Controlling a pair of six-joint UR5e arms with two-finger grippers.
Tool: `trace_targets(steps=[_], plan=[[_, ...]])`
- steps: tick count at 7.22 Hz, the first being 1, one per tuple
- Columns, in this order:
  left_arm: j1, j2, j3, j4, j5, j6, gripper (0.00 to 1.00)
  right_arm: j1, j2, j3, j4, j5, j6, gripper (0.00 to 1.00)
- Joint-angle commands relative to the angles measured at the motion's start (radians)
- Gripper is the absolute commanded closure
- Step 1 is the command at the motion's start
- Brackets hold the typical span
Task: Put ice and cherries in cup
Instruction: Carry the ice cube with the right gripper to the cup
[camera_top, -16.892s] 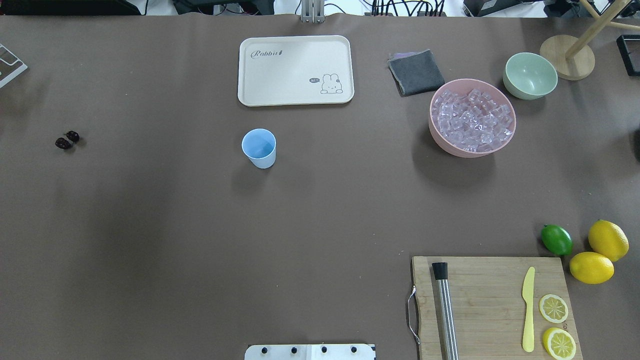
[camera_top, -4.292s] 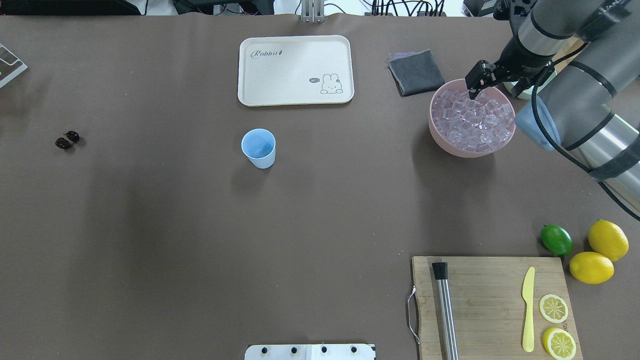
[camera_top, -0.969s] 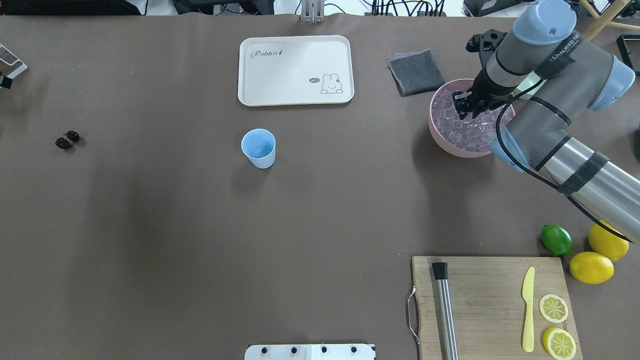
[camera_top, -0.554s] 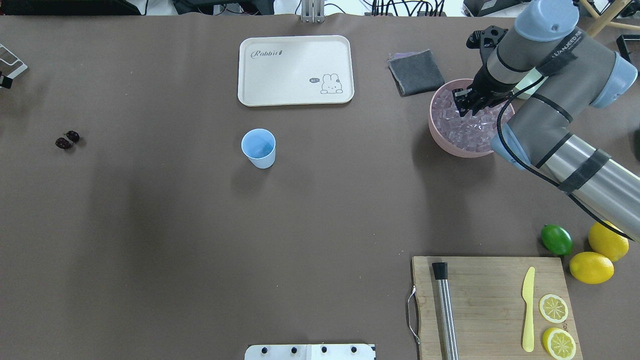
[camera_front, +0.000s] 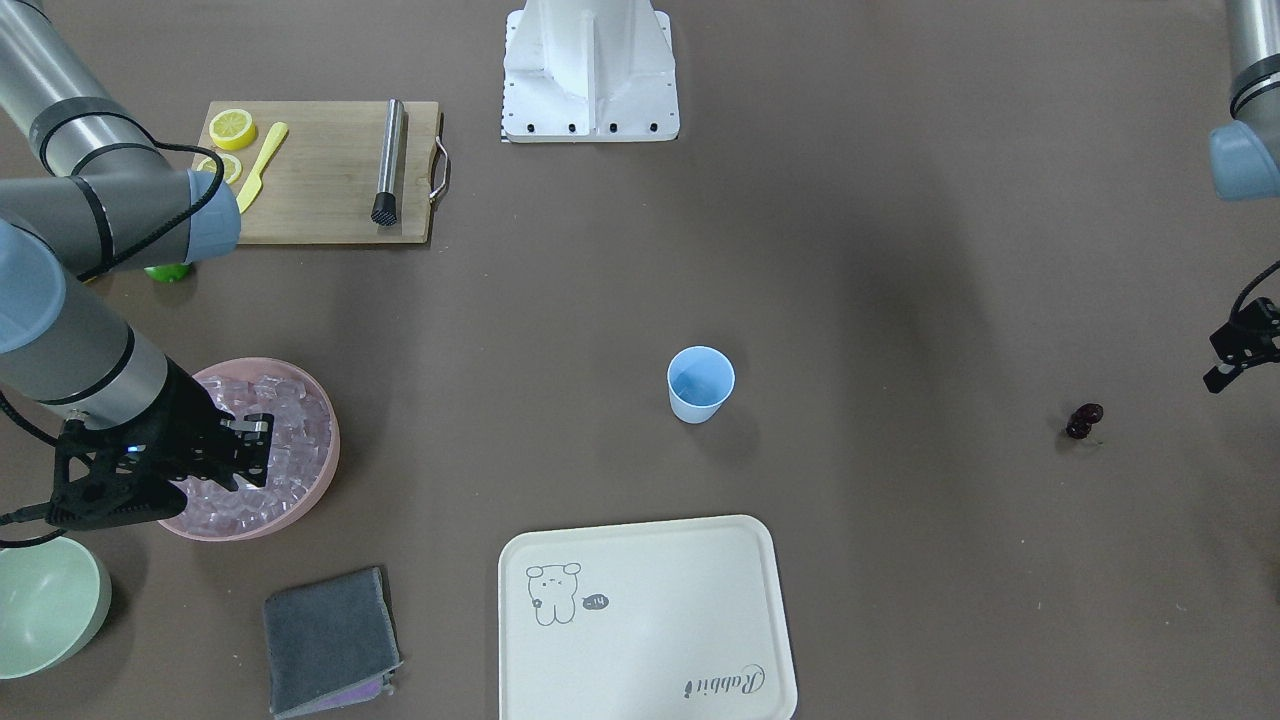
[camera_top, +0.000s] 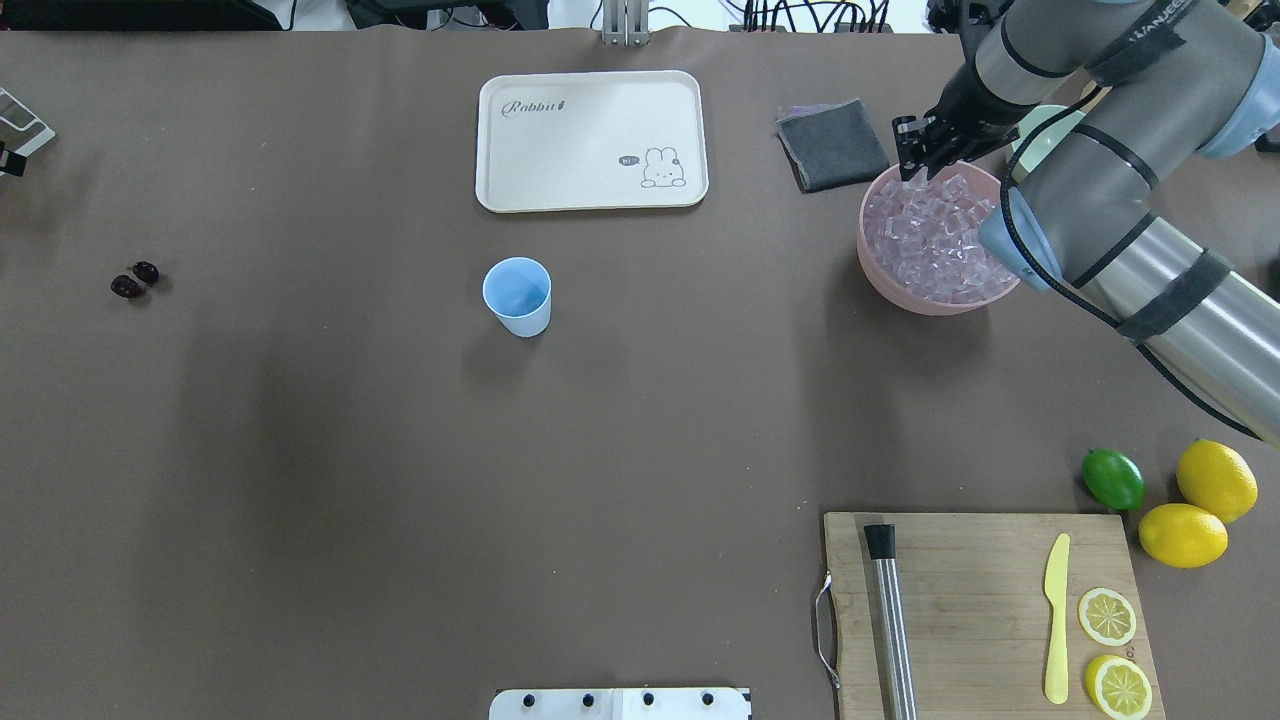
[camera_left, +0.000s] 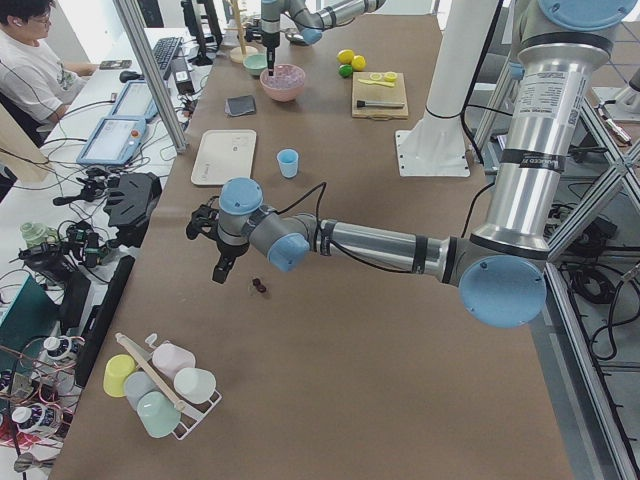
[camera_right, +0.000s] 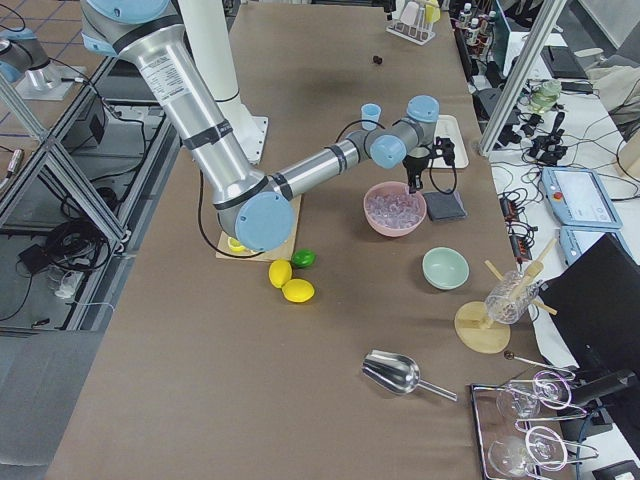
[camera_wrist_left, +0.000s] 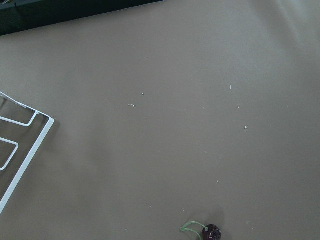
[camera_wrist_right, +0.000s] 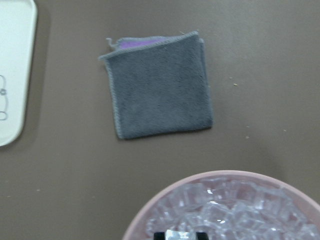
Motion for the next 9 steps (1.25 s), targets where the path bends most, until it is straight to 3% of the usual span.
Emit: trace_targets(steps=[1, 2, 3, 5, 9], plan=[[0.017, -0.006, 0.006, -0.002, 0.001, -0.004, 0.02, -0.142, 0.125, 0.019, -0.045, -0.101, 0.132, 1.00], [0.022, -0.012, 0.017, -0.002, 0.001, -0.002, 0.02, -0.229, 0.229, 0.005, -0.121, -0.201, 0.206, 1.00], [0.022, -0.021, 0.029, -0.002, 0.001, -0.002, 0.02, -0.285, 0.336, -0.009, -0.190, -0.224, 0.284, 1.00], [0.022, -0.021, 0.013, -0.002, -0.001, -0.022, 0.02, -0.401, 0.514, -0.176, -0.192, -0.351, 0.384, 1.00], [0.025, -0.023, 0.014, -0.003, -0.001, -0.022, 0.02, -0.446, 0.566, -0.364, 0.001, -0.421, 0.420, 1.00]])
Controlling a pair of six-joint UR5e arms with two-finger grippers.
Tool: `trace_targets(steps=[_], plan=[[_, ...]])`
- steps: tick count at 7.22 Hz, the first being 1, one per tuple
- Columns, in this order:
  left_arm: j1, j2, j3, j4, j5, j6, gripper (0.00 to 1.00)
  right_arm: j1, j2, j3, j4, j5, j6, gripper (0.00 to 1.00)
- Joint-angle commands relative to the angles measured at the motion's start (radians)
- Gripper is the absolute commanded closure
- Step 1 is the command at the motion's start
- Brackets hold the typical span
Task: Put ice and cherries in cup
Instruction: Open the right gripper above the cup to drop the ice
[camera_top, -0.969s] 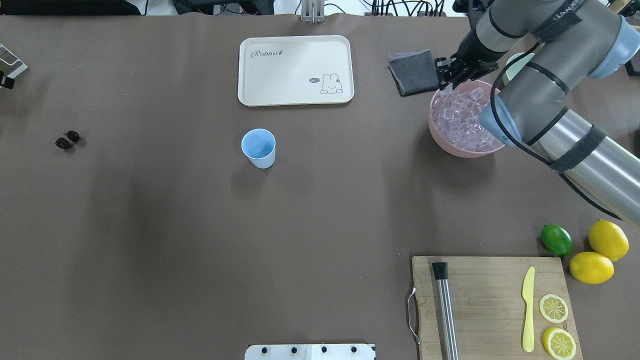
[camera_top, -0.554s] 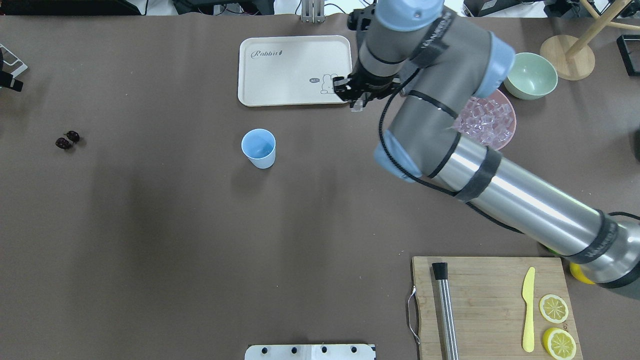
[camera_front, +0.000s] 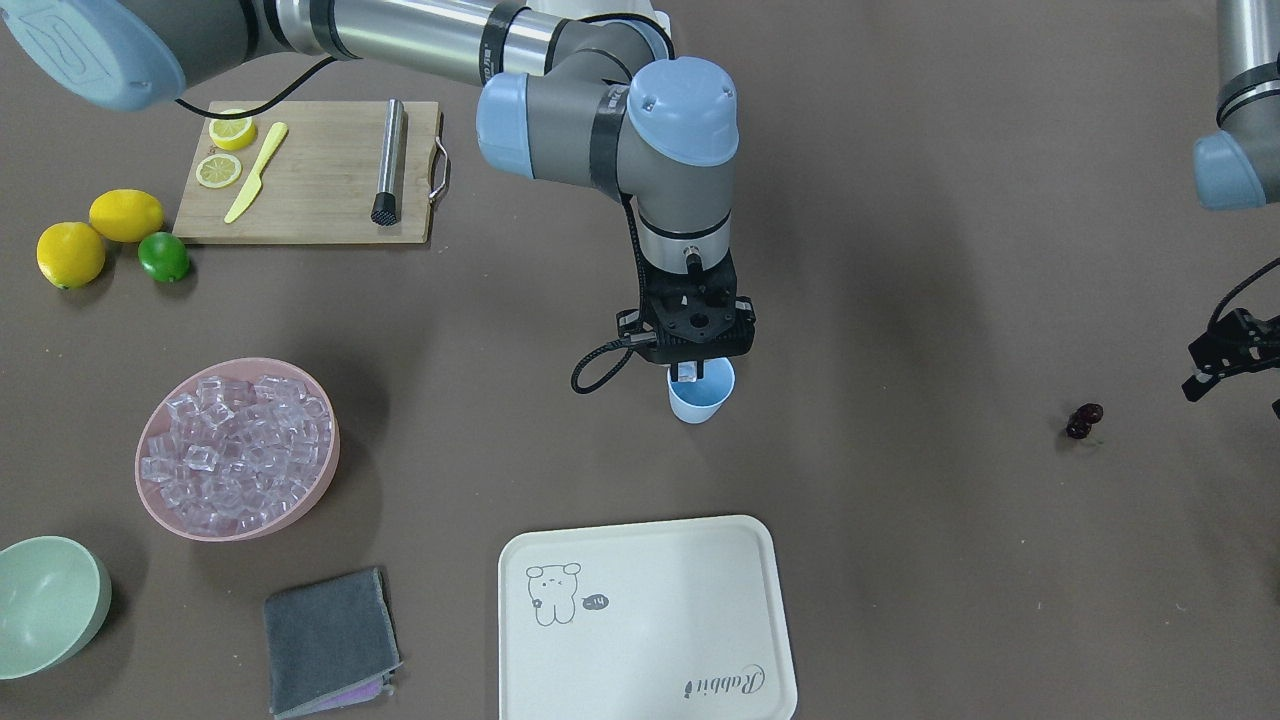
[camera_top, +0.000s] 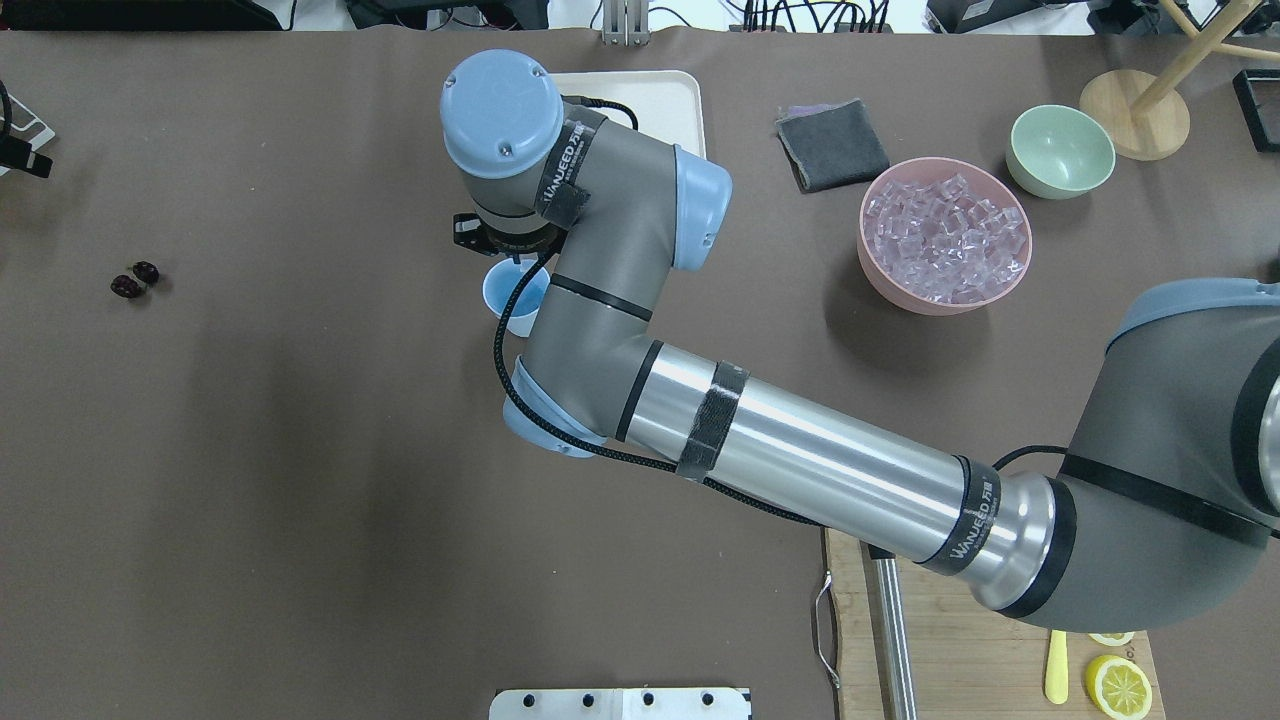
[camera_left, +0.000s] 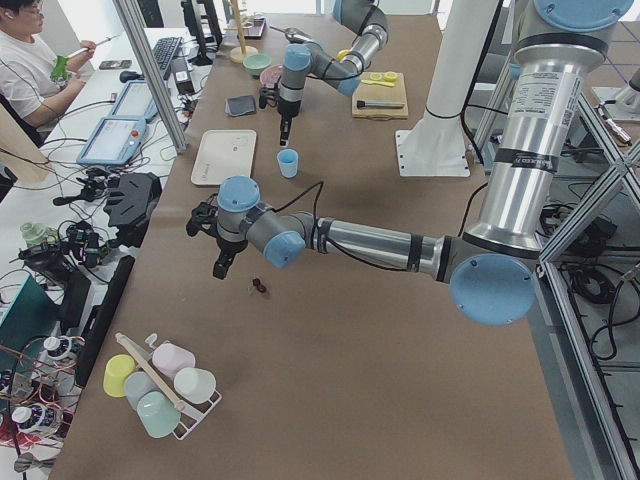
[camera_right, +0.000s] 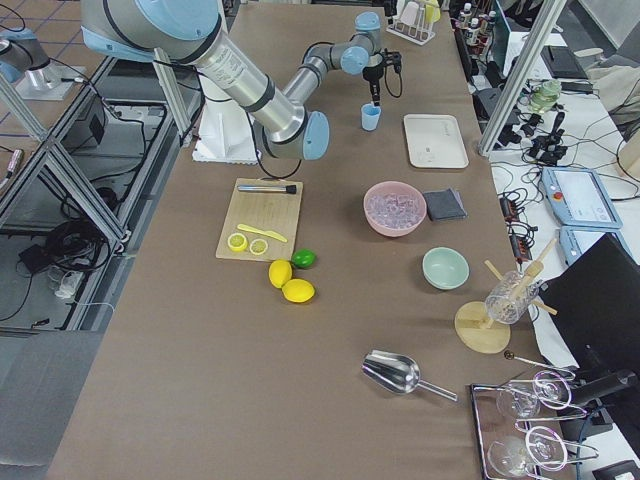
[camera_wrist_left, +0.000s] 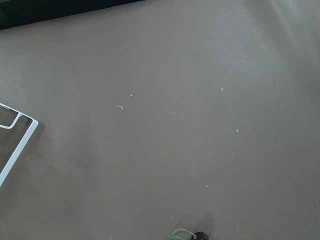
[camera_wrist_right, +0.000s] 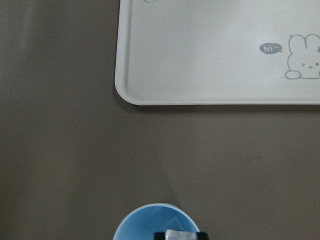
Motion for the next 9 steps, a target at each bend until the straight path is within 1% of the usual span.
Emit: trace_targets(steps=[1, 2, 3, 4, 5, 6, 7, 8, 9], plan=[[0.001, 0.001, 0.001, 0.000, 0.000, 0.001, 0.02, -0.022, 0.003, -0.045, 0.055, -0.015, 0.005, 1.00], [0.001, 0.003, 0.001, 0.000, 0.001, 0.001, 0.02, -0.034, 0.002, -0.044, 0.067, -0.019, -0.006, 0.99], [0.001, 0.004, 0.002, 0.000, 0.000, 0.003, 0.02, -0.037, 0.002, -0.044, 0.068, -0.022, -0.007, 0.53], [0.001, 0.009, 0.001, 0.000, 0.000, 0.004, 0.02, -0.037, 0.000, -0.032, 0.065, -0.022, -0.006, 0.10], [0.001, 0.009, 0.004, 0.000, 0.000, 0.007, 0.02, -0.005, -0.012, -0.012, 0.055, -0.007, -0.015, 0.02], [0.001, 0.002, 0.010, 0.000, 0.000, 0.007, 0.02, 0.054, -0.074, 0.061, 0.023, 0.055, -0.070, 0.02], [0.003, 0.001, 0.010, 0.000, 0.000, 0.009, 0.02, 0.146, -0.187, 0.176, -0.031, 0.170, -0.176, 0.02], [0.003, 0.003, 0.010, 0.000, 0.000, 0.009, 0.02, 0.233, -0.346, 0.288, -0.033, 0.267, -0.313, 0.02], [0.003, 0.012, -0.010, -0.007, 0.000, -0.003, 0.02, 0.298, -0.478, 0.353, -0.030, 0.287, -0.407, 0.02]])
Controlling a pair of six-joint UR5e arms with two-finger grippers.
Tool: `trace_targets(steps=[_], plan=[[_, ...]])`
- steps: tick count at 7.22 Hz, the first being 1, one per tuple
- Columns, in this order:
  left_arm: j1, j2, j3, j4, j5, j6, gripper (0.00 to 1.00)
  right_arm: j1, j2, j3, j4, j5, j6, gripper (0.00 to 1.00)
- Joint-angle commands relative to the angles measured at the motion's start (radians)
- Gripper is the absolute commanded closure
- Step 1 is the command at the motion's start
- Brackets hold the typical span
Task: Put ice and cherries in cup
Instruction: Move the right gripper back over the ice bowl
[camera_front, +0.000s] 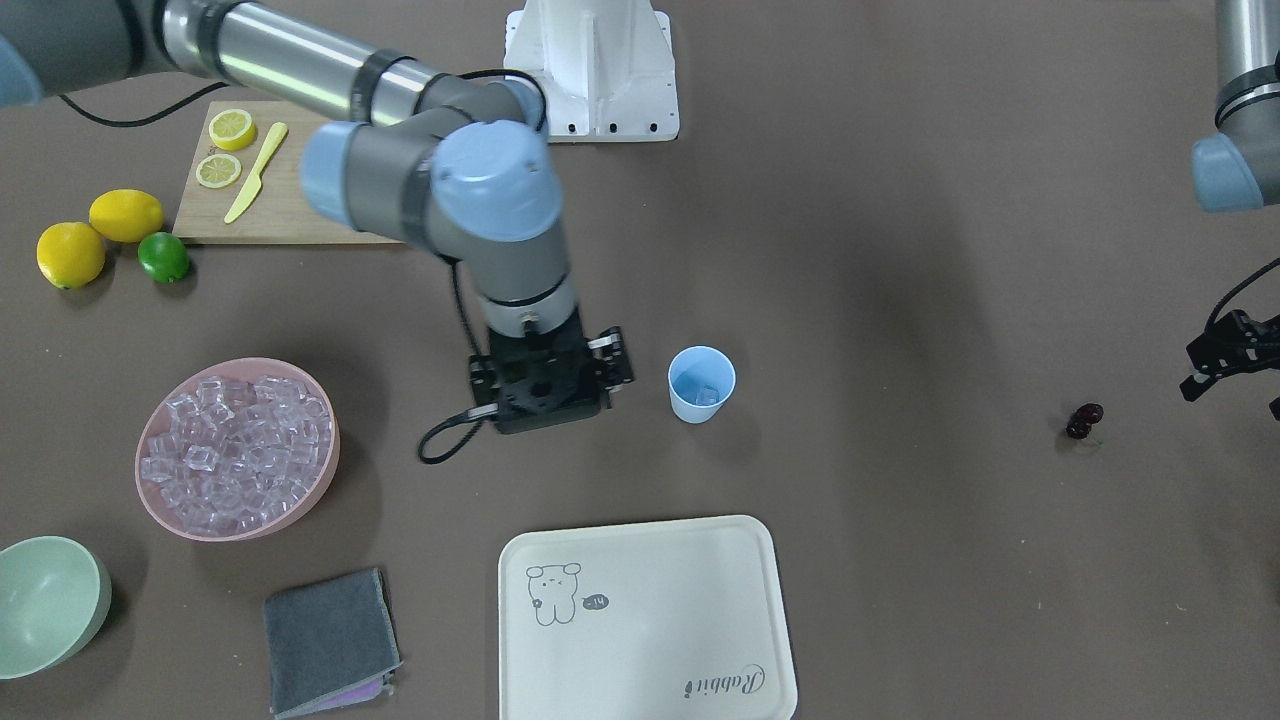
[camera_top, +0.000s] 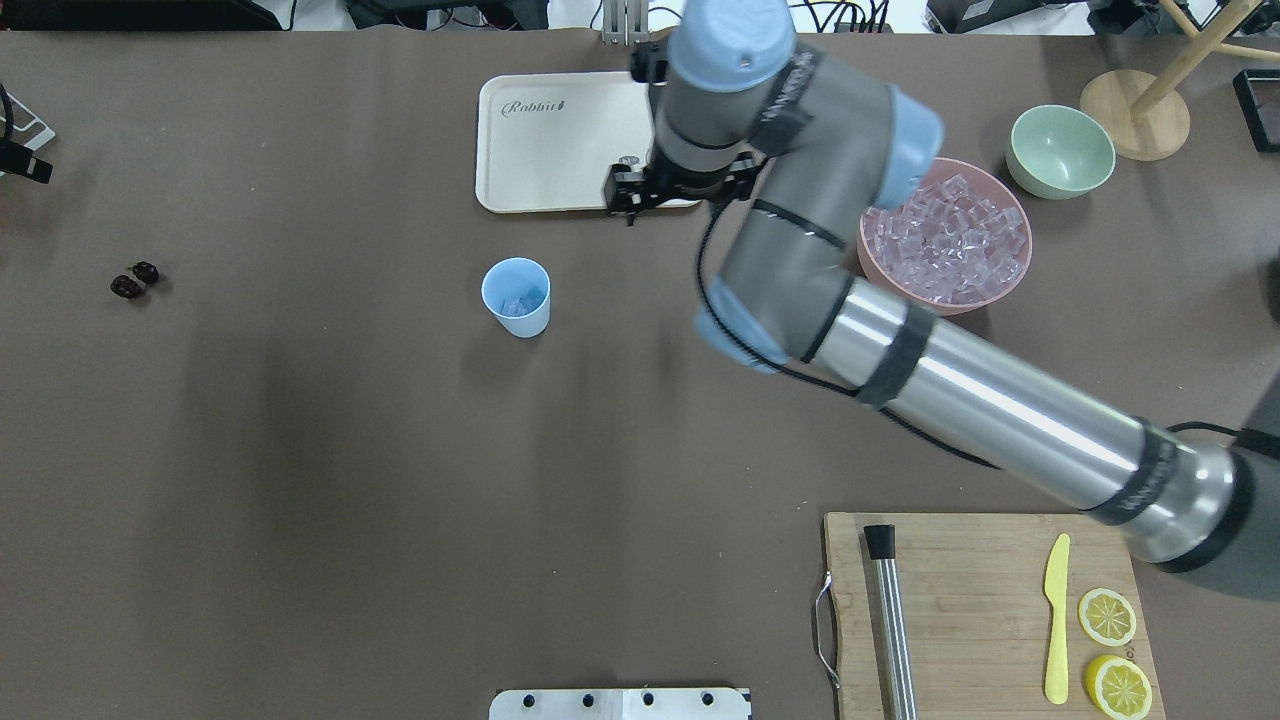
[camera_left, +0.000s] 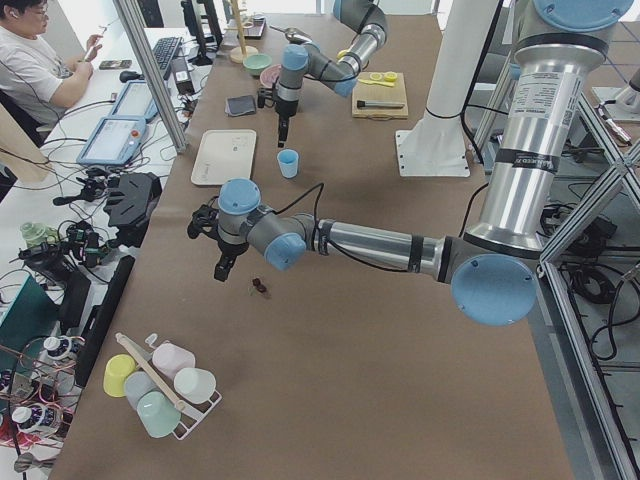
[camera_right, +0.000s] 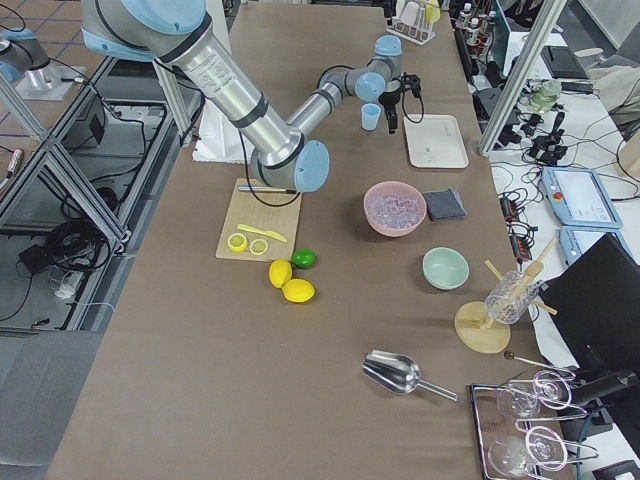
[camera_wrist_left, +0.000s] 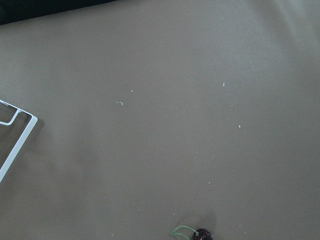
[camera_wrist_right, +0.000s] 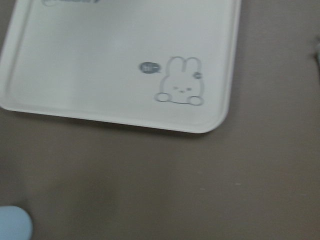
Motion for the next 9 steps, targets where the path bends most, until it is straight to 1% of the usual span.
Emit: trace_targets(steps=[1, 2, 3, 4, 5, 7, 8, 9], plan=[[0.002, 0.010, -0.015, -0.017, 0.000, -0.009, 0.02, 0.158, -0.262, 0.150, -0.013, 0.087, -0.236, 0.02], [0.002, 0.010, -0.009, -0.017, 0.000, -0.006, 0.02, 0.186, -0.328, 0.167, -0.013, 0.085, -0.335, 0.02], [0.002, 0.010, -0.009, -0.017, 0.000, -0.006, 0.02, 0.200, -0.357, 0.172, -0.013, 0.081, -0.407, 0.02], [0.002, 0.010, -0.009, -0.017, 0.000, -0.006, 0.02, 0.200, -0.383, 0.175, -0.011, 0.066, -0.418, 0.02], [0.002, 0.009, -0.012, -0.017, 0.000, -0.006, 0.02, 0.157, -0.405, 0.171, -0.007, 0.023, -0.417, 0.02], [0.002, 0.009, -0.012, -0.017, 0.000, -0.006, 0.02, 0.135, -0.422, 0.174, -0.005, 0.007, -0.423, 0.02], [0.002, 0.009, -0.012, -0.017, 0.002, -0.005, 0.02, 0.137, -0.422, 0.180, -0.005, 0.009, -0.440, 0.07], [0.003, 0.007, -0.009, -0.018, 0.002, -0.005, 0.02, 0.143, -0.436, 0.195, -0.010, 0.016, -0.536, 0.24]])
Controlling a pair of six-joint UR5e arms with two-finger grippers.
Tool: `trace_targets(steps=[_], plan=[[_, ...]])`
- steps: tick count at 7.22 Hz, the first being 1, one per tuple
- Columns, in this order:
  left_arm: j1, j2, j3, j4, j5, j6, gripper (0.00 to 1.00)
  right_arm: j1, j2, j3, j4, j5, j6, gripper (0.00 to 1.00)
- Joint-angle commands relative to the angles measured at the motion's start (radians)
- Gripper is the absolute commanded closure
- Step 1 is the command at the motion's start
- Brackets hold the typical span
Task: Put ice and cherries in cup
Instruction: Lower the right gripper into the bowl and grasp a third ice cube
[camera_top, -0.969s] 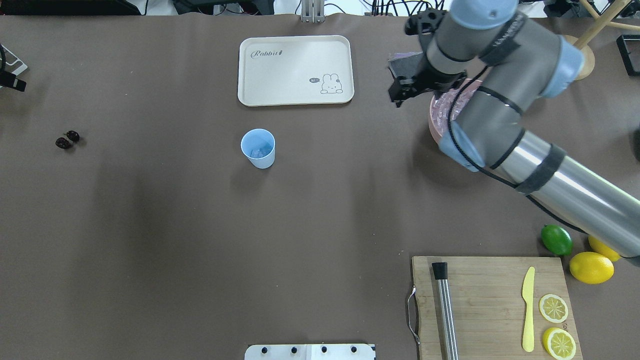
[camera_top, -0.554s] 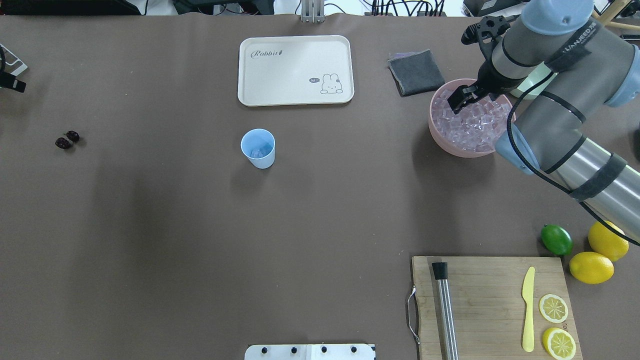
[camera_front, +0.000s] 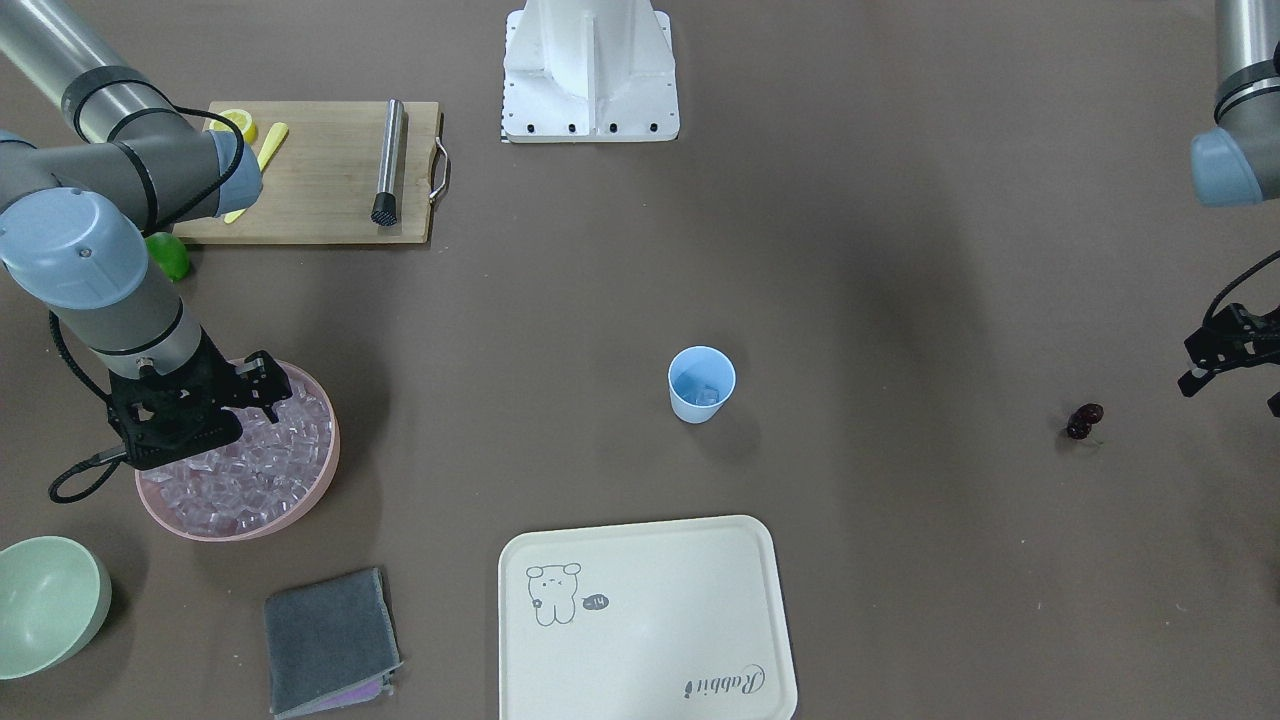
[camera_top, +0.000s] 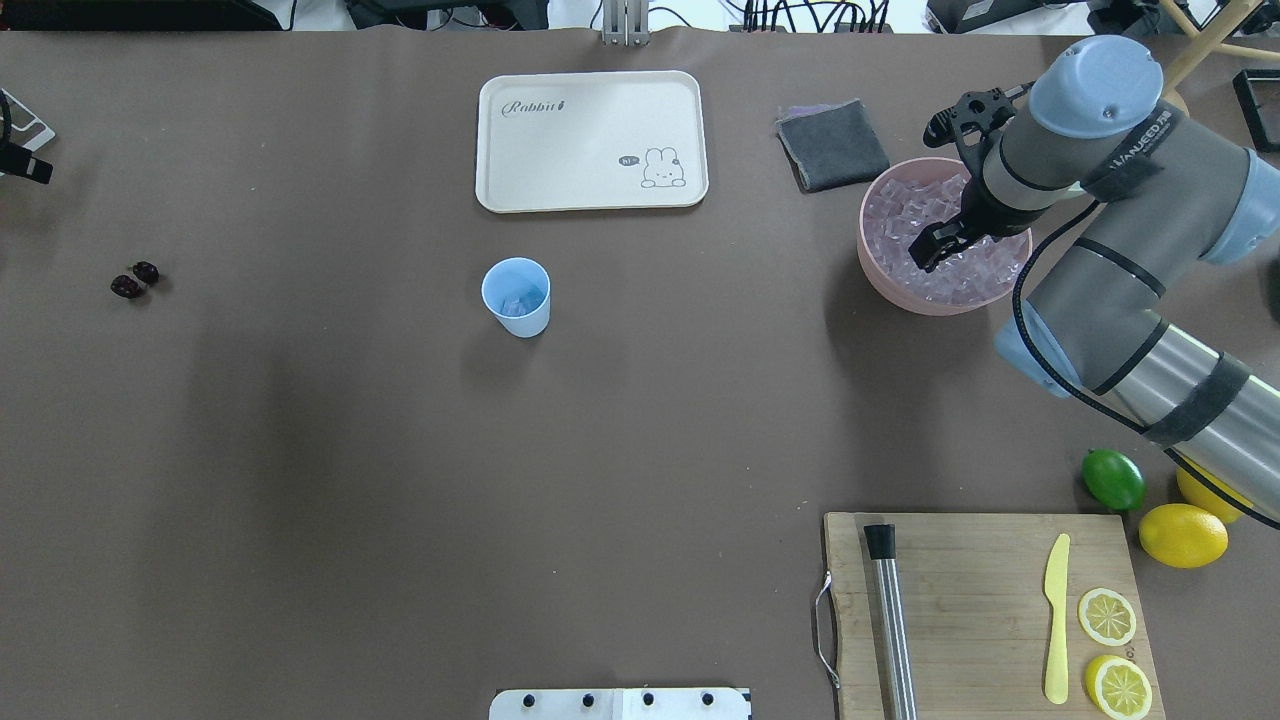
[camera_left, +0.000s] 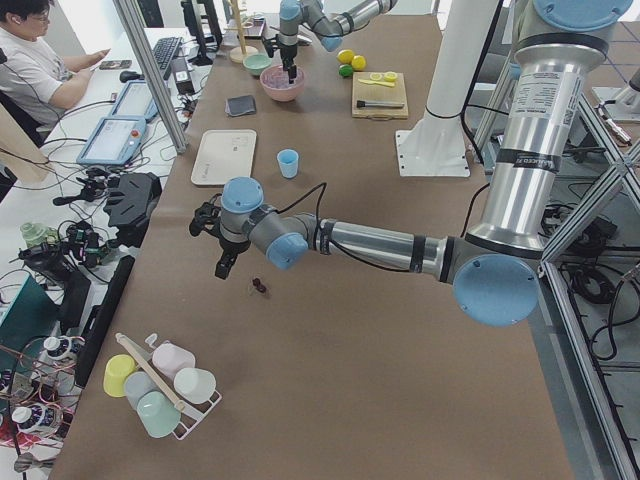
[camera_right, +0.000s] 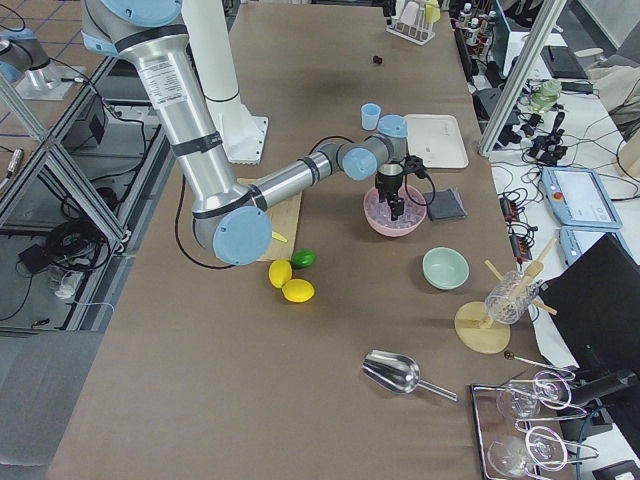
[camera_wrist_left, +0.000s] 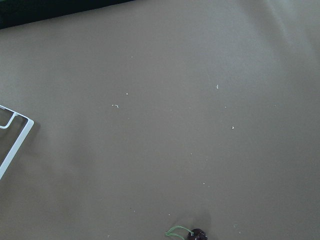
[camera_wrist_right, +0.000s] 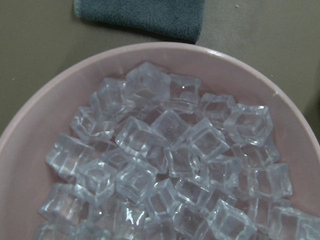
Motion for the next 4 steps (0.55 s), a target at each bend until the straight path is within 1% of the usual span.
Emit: trace_targets(steps=[1, 4], plan=[[0.001, 0.000, 0.002, -0.001, 0.001, -0.001, 0.02, 0.004, -0.024, 0.025, -0.005, 0.007, -0.139, 0.25], [0.006, 0.000, 0.012, -0.001, 0.001, -0.001, 0.02, 0.007, -0.024, 0.021, -0.005, 0.005, -0.187, 0.35]])
